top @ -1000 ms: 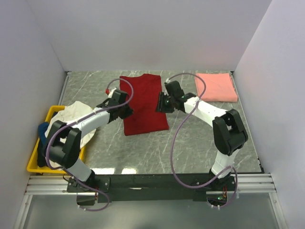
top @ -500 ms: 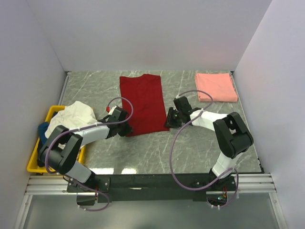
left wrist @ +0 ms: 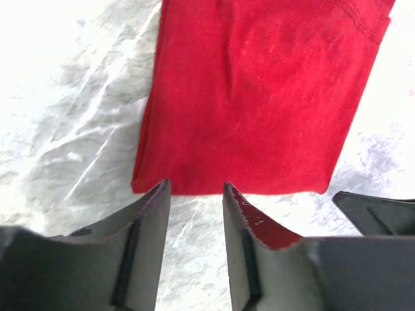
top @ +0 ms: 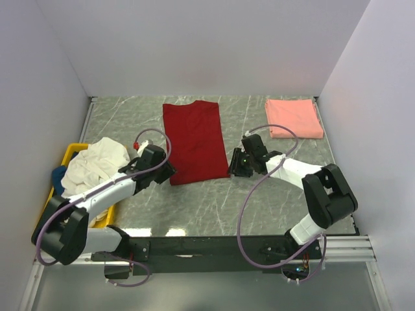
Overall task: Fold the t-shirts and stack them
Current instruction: Fold the tshirt
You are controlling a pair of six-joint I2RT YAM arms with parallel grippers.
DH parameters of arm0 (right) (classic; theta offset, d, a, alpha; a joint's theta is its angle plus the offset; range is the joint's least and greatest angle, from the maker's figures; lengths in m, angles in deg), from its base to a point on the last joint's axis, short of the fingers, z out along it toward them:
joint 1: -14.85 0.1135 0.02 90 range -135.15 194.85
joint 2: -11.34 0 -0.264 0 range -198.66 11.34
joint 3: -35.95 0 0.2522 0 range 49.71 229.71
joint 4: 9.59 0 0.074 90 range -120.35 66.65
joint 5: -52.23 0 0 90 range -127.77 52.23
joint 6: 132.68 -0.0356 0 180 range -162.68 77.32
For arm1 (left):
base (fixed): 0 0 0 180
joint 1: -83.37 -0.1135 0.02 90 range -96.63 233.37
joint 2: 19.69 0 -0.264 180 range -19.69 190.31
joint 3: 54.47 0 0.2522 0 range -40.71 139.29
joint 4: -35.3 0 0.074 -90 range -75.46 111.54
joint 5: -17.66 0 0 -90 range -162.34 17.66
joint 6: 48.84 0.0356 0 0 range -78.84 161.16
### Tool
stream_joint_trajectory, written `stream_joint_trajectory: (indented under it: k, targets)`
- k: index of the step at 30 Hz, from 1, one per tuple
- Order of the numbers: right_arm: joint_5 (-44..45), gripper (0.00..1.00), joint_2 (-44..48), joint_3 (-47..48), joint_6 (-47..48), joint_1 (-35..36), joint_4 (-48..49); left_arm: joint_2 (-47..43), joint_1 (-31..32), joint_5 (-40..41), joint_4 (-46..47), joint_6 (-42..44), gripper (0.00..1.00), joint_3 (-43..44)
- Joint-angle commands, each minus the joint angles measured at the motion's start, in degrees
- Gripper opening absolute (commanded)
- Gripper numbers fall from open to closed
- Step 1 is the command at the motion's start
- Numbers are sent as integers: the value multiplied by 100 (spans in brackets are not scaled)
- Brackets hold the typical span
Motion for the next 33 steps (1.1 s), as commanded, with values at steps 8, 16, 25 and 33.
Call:
stream_joint_trajectory:
  k: [8,16,25,33]
  targets:
    - [-360,47,6,-176,-166,-68,402,-336,-25,-111,21,-121,46,-503]
    - [-501,47,-345,-202,-298,-60,701,33,-34,-164,381,-200,43,-679]
    - [-404,45,-469,-308,-377,-60,859,288,-34,-147,751,-297,33,-873]
    - [-457,38,-601,-299,-439,-68,1000,376,-34,-111,716,-297,26,-856]
